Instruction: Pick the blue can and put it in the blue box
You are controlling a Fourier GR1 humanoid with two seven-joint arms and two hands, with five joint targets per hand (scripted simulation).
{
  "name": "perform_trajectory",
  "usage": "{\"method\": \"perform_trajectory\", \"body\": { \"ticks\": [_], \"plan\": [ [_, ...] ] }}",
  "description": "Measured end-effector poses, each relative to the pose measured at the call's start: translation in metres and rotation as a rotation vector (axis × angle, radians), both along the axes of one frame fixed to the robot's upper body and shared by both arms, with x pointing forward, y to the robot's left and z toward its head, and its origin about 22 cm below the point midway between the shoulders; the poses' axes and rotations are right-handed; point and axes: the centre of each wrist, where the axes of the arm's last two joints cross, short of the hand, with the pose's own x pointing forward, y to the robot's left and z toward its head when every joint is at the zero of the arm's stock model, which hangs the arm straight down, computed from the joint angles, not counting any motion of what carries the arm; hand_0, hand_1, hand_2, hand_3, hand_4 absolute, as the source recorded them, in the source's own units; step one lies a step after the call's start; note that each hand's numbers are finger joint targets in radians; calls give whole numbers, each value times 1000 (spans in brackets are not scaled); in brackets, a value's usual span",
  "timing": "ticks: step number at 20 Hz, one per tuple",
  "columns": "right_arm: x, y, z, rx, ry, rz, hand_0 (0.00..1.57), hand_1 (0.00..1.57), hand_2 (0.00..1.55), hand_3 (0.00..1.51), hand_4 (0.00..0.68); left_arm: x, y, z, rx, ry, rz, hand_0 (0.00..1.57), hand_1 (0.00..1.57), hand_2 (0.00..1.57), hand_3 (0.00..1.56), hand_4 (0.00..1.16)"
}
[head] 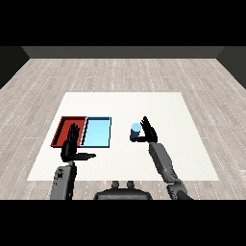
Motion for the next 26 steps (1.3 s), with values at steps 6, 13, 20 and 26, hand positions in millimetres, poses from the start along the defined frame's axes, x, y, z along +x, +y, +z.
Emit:
{"method": "perform_trajectory", "body": {
  "ticks": [6, 13, 20, 26],
  "plan": [
    [13, 14, -2, -25, 17, 12, 0, 0, 0, 0, 0, -1, 5, -6, -6, 3, 1, 0, 0, 0, 0, 0],
    [19, 36, -9, -48, 38, 30, 0, 0, 0, 0, 0, 3, 7, 1, -11, 2, 7, 0, 0, 0, 0, 0],
    [29, 43, -7, -55, 51, 39, 0, 0, 0, 0, 0, 2, 4, 2, -24, -3, 3, 0, 0, 0, 0, 0],
    [29, 50, -7, -71, 67, 48, 0, 0, 0, 0, 0, -3, 6, -1, -34, 2, 11, 0, 0, 0, 0, 0]
  ]
}}
